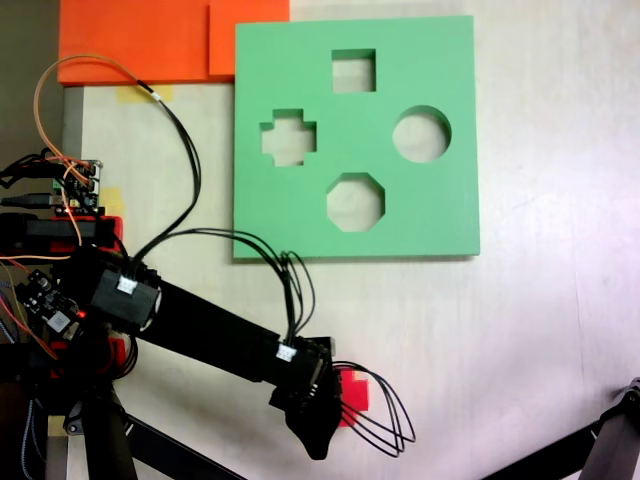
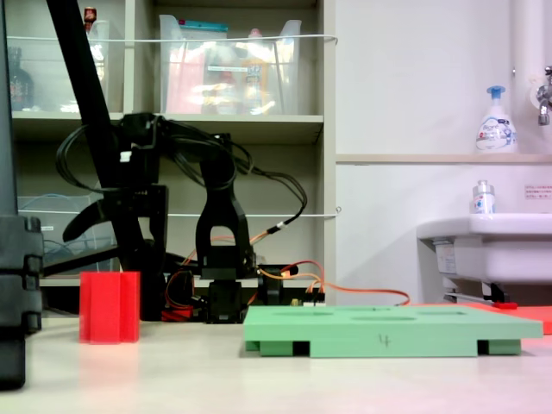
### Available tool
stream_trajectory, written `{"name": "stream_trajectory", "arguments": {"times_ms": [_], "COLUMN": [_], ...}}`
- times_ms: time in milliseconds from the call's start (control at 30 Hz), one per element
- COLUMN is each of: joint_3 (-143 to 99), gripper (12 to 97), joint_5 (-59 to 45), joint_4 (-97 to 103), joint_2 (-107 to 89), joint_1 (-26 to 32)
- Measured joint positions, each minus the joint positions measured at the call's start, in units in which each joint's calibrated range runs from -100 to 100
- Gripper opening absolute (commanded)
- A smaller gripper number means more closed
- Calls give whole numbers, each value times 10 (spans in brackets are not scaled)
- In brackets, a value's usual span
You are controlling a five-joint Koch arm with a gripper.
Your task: Put the cross columnar block into the corresponding hole
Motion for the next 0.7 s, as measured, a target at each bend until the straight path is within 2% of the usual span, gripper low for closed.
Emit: {"name": "stream_trajectory", "arguments": {"times_ms": [400, 700], "joint_3": [28, 28], "gripper": [811, 580], "joint_5": [0, 2], "joint_4": [23, 45], "joint_2": [122, 144], "joint_1": [0, 2]}}
